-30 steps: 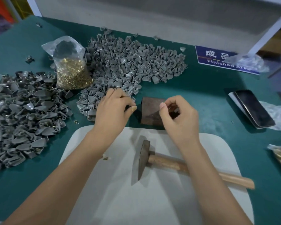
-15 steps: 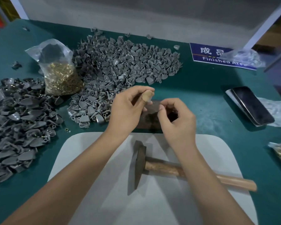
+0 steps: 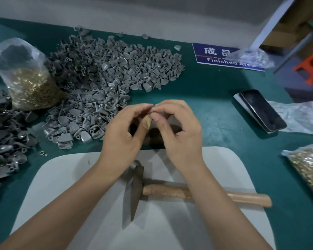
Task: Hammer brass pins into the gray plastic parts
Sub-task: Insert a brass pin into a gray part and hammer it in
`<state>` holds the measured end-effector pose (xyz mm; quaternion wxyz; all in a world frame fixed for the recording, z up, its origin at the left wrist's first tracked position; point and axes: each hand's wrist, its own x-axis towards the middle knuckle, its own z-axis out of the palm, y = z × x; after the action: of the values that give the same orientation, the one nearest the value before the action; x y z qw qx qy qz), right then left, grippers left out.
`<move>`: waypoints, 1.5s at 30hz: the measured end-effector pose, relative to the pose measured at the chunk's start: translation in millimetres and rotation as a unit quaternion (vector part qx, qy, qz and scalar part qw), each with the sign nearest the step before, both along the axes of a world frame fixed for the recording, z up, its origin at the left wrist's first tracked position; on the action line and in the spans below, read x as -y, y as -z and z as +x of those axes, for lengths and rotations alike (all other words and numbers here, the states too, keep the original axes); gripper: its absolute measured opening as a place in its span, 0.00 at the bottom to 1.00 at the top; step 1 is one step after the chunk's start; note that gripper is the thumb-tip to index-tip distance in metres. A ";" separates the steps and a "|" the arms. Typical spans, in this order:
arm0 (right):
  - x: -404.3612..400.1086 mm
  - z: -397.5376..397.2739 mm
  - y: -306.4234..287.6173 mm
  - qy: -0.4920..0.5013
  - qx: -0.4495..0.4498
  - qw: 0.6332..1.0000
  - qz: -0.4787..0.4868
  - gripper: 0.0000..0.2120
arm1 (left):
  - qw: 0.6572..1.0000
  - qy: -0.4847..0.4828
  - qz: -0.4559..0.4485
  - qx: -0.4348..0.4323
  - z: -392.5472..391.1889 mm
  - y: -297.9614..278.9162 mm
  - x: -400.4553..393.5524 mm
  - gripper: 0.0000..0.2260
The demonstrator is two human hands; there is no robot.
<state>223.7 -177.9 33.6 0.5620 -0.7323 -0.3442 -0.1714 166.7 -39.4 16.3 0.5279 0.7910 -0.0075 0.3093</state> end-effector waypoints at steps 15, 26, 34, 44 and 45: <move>-0.6 4.1 5.6 0.064 -0.052 0.995 -0.055 0.03 | 1.000 0.024 -0.015 -0.007 1.0 -0.7 3.3 0.13; 18.8 19.6 2.6 0.062 -0.041 0.991 -0.111 0.03 | 0.983 -0.090 0.133 -0.087 0.0 1.3 -9.5 0.07; 8.7 13.1 5.3 0.047 -0.060 0.985 -0.154 0.02 | 0.985 -0.091 0.112 -0.095 0.0 1.6 -6.1 0.06; 5.0 11.0 1.7 0.059 -0.064 0.985 -0.149 0.03 | 0.986 -0.101 0.097 -0.094 1.7 2.2 -5.1 0.05; 4.9 11.0 0.1 0.063 -0.046 0.984 -0.162 0.03 | 0.985 -0.103 0.101 -0.092 1.6 1.7 -5.2 0.05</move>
<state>234.7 -182.8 33.5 0.4397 -0.8407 -0.2947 -0.1146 168.3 -34.2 14.6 0.4092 0.8619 0.0916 0.2853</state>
